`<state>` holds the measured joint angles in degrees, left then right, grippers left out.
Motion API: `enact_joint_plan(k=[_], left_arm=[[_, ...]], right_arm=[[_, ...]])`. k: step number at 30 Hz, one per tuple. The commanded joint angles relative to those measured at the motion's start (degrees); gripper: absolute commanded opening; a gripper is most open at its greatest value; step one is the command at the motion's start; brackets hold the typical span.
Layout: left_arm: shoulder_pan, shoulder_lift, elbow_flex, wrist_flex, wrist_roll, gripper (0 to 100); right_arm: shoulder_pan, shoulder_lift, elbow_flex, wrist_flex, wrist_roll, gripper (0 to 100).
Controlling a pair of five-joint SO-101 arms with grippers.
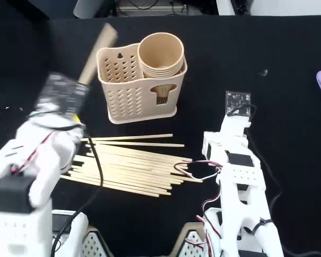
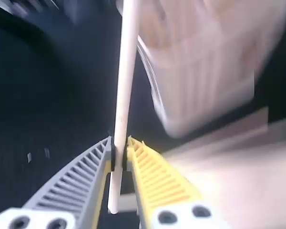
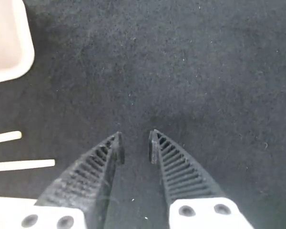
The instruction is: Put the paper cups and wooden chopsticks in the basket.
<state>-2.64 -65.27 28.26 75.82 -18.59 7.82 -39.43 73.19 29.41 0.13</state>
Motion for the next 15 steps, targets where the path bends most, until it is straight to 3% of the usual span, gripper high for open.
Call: enact_joint_plan(k=[1, 9, 11, 15], left_arm=[[1.10, -5.19, 1.45, -18.37, 15.82, 3], [4.00, -4.75, 16.57, -59.52, 33.67, 3], [6.20, -2.29, 19.12, -65.41, 33.85, 3], [8.84, 6.68, 18.68, -69.71, 32.18, 3]], right_arm=[[0.88, -0.92, -0.40, -1.32, -0.44, 10.0], [0.79, -0.84, -0.31, -1.32, -0.44, 10.0], [0.79, -1.01, -0.40, -1.32, -0.44, 10.1], [0.70, -1.01, -0.22, -1.32, -0.35, 10.1]])
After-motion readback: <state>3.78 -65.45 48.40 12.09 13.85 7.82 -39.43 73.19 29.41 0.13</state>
